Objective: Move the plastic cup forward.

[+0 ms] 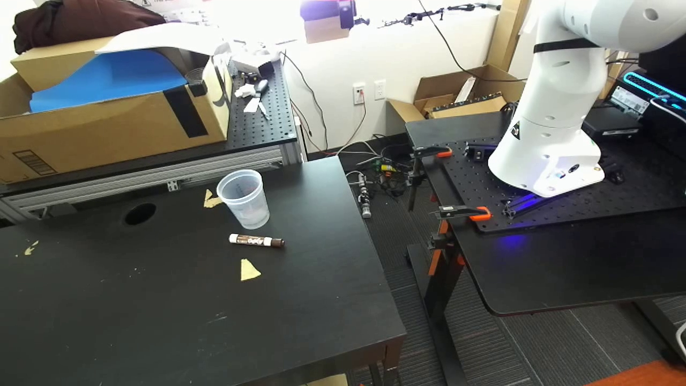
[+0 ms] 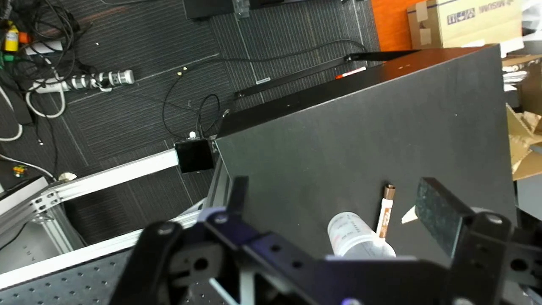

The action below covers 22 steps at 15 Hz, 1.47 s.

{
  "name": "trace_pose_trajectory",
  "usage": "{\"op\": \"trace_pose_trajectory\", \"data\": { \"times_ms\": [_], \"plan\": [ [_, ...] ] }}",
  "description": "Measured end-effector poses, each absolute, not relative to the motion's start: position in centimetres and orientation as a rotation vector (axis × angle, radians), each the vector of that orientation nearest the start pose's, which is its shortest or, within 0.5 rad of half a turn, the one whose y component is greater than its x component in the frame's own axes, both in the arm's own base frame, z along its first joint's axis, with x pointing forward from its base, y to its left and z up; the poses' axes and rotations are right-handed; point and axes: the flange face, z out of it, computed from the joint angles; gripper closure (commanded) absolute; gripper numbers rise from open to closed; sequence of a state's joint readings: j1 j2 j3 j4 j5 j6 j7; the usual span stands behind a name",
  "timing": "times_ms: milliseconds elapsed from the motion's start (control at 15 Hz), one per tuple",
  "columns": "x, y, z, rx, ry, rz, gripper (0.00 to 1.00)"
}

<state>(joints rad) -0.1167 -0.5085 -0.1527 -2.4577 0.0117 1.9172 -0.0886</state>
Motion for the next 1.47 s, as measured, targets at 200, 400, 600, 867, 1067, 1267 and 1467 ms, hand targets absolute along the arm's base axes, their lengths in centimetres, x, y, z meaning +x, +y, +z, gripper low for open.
{"op": "trace_pose_trajectory", "data": {
  "times_ms": [200, 400, 600, 867, 1067, 1267, 1467],
  "plan": [
    [39.4, -9.6, 45.3, -3.000, 0.257, -0.010, 0.00],
    [41.1, -7.8, 43.9, -2.981, 0.233, -0.035, 0.00],
    [42.5, -6.3, 42.4, -2.976, 0.209, -0.035, 0.00],
    [43.9, -5.1, 40.2, -2.976, 0.208, -0.049, 0.00],
    [45.0, -5.0, 38.8, -2.987, 0.266, -0.116, 0.00],
    [45.9, -5.2, 37.2, -2.992, 0.322, -0.157, 0.00],
    [46.6, -5.4, 35.5, -2.996, 0.369, -0.164, 0.00]
  ]
}}
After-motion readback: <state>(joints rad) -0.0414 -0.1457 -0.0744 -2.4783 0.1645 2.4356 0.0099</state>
